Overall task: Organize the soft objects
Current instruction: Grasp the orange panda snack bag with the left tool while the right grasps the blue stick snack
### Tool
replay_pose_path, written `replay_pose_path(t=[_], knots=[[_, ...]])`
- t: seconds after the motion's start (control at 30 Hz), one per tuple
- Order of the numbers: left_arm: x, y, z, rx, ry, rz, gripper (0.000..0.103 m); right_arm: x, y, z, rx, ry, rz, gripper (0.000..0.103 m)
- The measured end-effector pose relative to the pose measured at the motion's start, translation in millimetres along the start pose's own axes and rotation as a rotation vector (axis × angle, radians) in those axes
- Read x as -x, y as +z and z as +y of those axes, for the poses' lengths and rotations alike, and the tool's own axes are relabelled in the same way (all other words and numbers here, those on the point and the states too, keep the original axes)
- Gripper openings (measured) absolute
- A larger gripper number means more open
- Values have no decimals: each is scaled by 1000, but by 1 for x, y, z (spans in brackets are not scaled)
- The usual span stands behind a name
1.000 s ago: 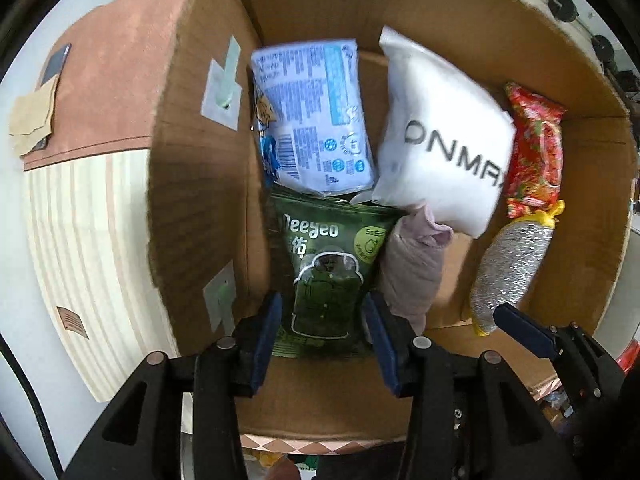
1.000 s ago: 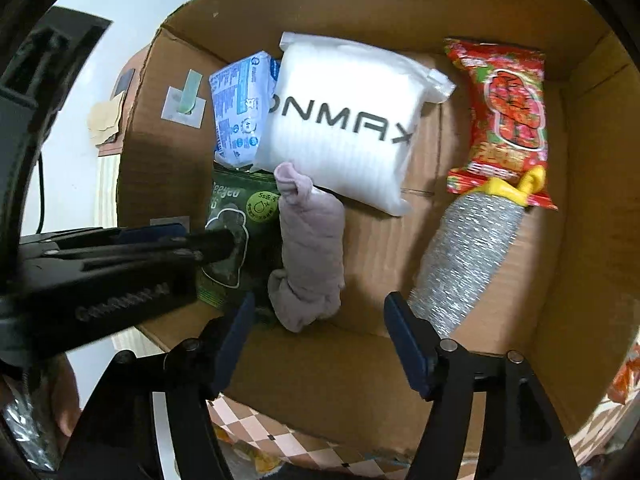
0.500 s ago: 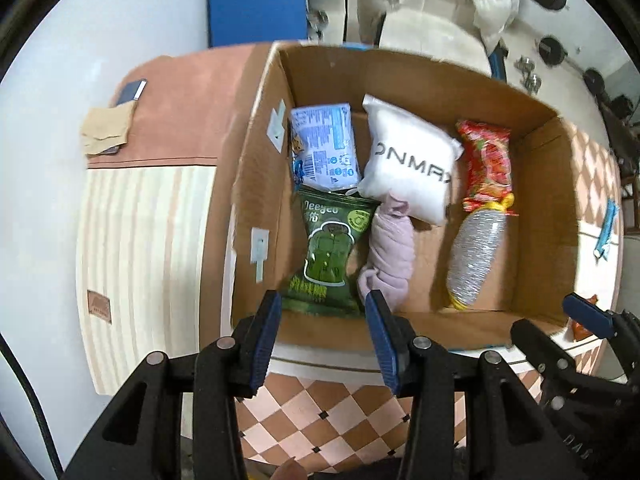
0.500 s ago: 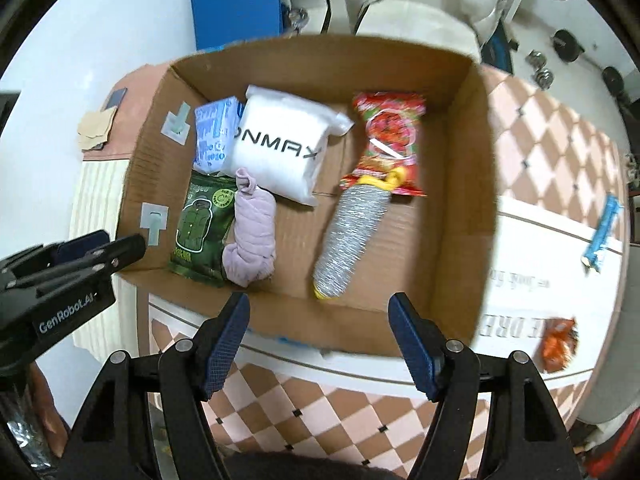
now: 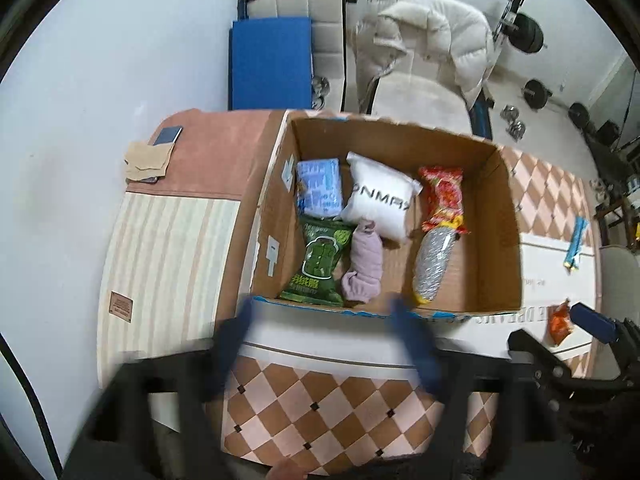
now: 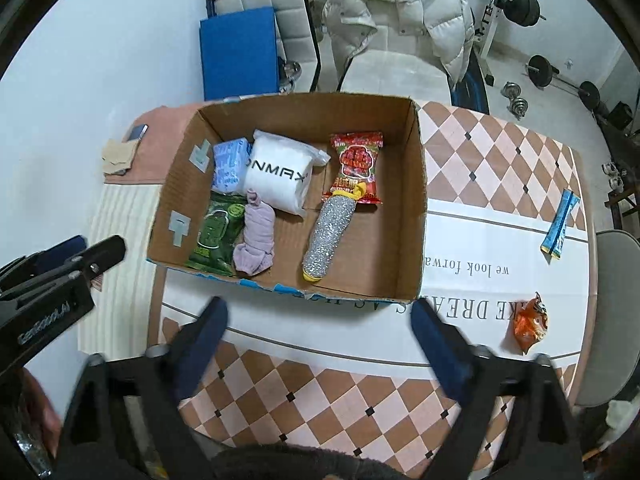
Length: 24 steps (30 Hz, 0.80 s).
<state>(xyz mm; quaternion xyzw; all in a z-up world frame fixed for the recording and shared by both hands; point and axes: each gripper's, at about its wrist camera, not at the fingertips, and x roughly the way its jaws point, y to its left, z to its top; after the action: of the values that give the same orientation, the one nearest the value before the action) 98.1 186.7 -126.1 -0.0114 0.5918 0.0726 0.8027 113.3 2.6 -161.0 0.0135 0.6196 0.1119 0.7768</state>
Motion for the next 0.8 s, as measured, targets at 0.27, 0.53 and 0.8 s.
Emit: replay_pose_path(t=[0.27,0.53,0.8], knots=[[23,-1,-9,8,10,-48,99,25,-7,-9,-5,26,-59,103],[31,-8,-77,-93,41,-61,99,42,-20,-82,-146,62,-68,103],[-29,-28,-241,-331,-110,117,99,31,-83,-250,-432,-52,21,103]])
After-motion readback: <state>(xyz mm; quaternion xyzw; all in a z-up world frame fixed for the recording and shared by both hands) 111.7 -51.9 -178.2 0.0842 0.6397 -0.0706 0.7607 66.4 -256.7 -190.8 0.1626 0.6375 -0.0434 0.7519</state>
